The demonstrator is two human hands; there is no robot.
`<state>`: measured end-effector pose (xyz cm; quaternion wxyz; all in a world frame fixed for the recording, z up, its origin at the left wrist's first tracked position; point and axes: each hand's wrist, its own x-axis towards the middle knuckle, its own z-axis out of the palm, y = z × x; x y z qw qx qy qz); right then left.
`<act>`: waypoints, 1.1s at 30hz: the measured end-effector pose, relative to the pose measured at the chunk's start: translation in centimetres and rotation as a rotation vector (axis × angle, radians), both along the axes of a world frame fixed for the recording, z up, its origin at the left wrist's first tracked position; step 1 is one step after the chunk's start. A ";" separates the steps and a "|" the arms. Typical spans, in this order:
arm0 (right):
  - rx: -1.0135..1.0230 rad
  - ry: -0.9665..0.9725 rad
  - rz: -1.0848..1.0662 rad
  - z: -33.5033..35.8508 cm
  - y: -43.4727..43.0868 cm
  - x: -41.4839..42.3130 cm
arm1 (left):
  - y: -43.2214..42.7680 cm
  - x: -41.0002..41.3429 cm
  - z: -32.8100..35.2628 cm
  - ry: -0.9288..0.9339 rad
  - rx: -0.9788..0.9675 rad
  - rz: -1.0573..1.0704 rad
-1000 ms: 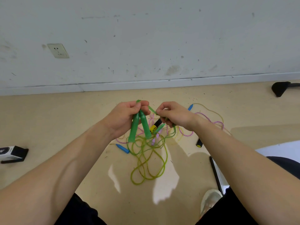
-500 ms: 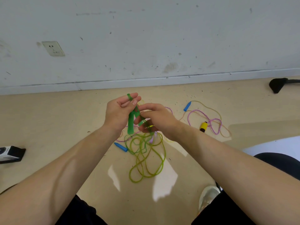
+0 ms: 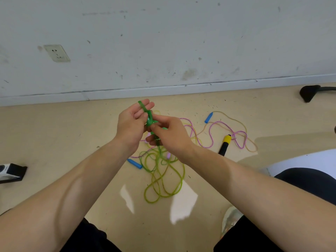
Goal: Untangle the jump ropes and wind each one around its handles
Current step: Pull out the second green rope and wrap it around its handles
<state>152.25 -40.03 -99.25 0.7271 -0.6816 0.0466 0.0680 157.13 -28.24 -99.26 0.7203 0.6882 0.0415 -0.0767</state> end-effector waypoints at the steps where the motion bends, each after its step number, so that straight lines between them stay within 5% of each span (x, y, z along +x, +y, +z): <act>1: -0.001 -0.007 -0.030 0.2 0.3 -0.2 | -0.1 -0.1 0.0 -0.009 -0.002 0.024; 8: -0.016 0.069 -0.120 -1.0 2.2 -1.9 | -0.7 -0.3 0.2 0.091 -0.112 0.119; 15: -0.641 -0.341 -0.023 -1.5 1.7 -1.3 | -0.4 -0.2 0.2 0.160 -0.227 0.165; 18: -0.751 -0.396 0.091 -2.2 2.6 -1.5 | -0.2 0.1 0.2 0.152 -0.181 0.186; 26: -0.550 -0.154 0.150 -3.7 1.5 -2.4 | 2.4 2.5 2.1 0.285 -0.393 0.083; 33: -0.374 0.066 0.184 -2.8 -3.7 1.9 | 3.9 2.4 2.9 0.289 -0.224 -0.238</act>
